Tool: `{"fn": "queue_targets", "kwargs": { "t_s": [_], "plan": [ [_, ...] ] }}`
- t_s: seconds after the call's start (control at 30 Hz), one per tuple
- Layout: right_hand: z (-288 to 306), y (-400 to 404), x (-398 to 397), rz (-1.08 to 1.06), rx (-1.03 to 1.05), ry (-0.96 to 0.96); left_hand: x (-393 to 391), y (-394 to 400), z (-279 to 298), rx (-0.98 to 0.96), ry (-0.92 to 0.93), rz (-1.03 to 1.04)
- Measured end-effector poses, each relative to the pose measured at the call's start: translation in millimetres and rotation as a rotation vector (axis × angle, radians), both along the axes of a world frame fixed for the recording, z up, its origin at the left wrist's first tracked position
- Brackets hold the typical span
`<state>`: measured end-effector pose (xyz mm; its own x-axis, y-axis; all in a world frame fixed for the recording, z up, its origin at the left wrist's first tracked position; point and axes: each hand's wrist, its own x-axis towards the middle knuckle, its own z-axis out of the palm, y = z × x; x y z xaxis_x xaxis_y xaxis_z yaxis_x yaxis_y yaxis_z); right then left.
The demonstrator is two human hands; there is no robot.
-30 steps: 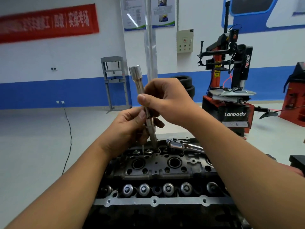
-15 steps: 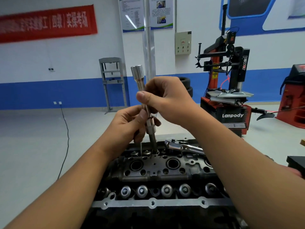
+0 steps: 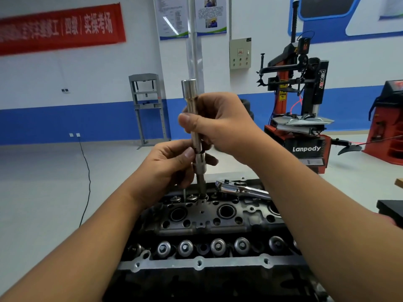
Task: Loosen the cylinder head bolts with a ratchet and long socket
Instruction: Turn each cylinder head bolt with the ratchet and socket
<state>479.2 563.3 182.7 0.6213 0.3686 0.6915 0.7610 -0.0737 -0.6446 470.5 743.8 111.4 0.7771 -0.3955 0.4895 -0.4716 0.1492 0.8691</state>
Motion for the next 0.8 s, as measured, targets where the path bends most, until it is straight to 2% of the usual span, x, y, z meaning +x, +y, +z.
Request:
{"fn": "queue_targets", "kwargs": {
  "t_s": [0.13, 0.27, 0.43, 0.67, 0.8],
  "plan": [
    [1.2, -5.6, -2.2, 0.066, 0.048, 0.076, 0.6, -0.1, -0.4, 0.051, -0.046, 0.033],
    [0.0, -2.5, 2.4, -0.002, 0.133, 0.072, 3.0, 1.4, -0.8, 0.079, -0.061, 0.174],
    [1.8, -3.7, 0.7, 0.098, 0.124, 0.089, 2.9, 0.5, -2.9, 0.107, 0.009, 0.010],
    [-0.4, -3.7, -0.3, 0.121, 0.133, 0.079, -2.4, -2.3, 0.8, 0.108, -0.070, 0.171],
    [0.0, -3.0, 1.0, 0.069, 0.152, 0.052, -1.8, -1.0, 0.5, 0.124, -0.035, 0.086]
  ]
}}
